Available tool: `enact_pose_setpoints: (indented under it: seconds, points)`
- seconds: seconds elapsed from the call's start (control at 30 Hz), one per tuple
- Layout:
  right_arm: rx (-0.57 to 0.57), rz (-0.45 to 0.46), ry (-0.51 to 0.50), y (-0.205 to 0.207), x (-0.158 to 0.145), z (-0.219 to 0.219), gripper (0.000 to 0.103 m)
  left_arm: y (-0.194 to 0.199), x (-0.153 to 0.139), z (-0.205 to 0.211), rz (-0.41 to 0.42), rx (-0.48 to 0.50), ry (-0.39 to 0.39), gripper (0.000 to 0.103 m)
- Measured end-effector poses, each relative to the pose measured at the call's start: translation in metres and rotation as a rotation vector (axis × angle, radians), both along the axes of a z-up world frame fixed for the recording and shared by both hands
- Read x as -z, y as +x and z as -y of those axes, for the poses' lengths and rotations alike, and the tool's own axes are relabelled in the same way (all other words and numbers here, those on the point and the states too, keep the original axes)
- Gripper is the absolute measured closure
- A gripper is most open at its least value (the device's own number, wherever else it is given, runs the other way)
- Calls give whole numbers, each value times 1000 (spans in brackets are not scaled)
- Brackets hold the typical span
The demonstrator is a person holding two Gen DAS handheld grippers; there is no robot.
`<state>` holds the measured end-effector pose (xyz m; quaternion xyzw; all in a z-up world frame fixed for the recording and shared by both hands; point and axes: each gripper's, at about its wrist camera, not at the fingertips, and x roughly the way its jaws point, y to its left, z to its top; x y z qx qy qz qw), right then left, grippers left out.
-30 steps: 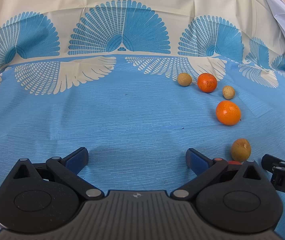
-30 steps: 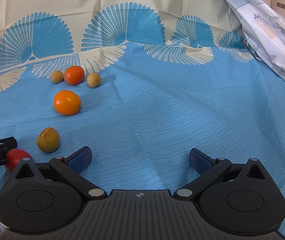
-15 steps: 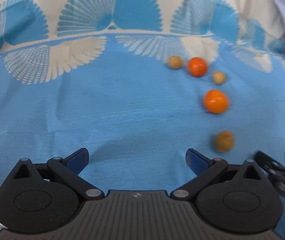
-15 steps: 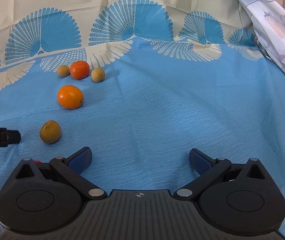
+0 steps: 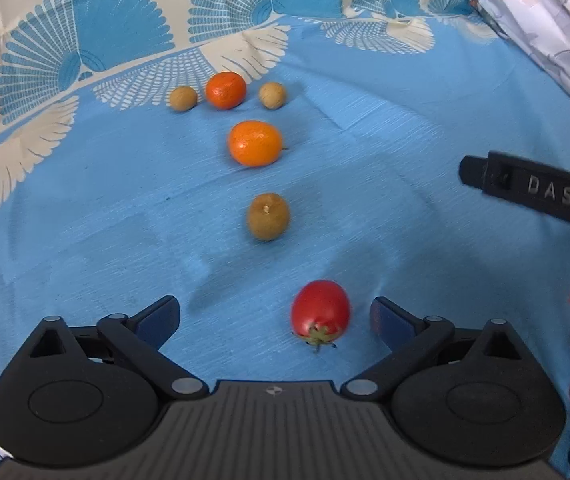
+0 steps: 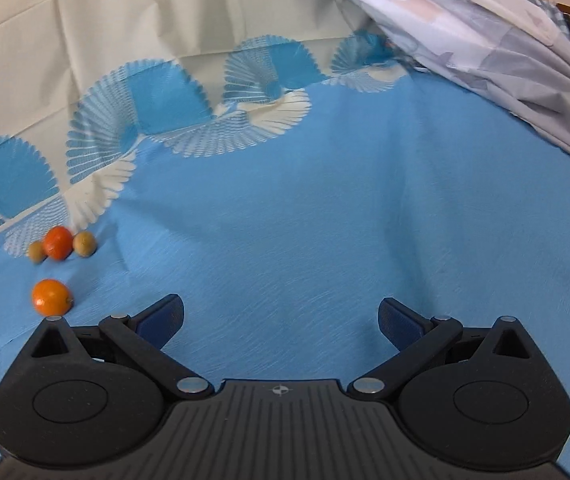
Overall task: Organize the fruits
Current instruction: 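Grasp a red tomato with the left tool while the right grasps a yellow-brown fruit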
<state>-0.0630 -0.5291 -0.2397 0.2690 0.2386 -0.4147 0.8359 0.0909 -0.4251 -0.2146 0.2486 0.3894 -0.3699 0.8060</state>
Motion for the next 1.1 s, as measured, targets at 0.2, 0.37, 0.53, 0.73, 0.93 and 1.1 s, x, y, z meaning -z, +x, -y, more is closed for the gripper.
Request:
enact_pose_setpoints:
  seconds: [0.2, 0.37, 0.53, 0.73, 0.93, 1.1]
  points:
    - [-190, -34, -21, 31, 4, -18, 0, 28, -18, -21, -22, -61, -109, 80]
    - [-370, -26, -41, 55, 2, -37, 0, 48, -30, -55, 19, -85, -99, 92]
    - [-511, -101, -149, 94, 0, -65, 0, 66, -26, -81, -50, -111, -106, 91]
    - [-590, -84, -175, 116, 6, -67, 33, 57, -33, -90, -104, -58, -162, 76]
    - [-607, -39, -161, 120, 7, -62, 47, 43, -24, -70, -96, 0, -172, 50]
    - [-468, -52, -184, 105, 5, -41, 74, 38, -22, -51, -148, 48, -187, 43]
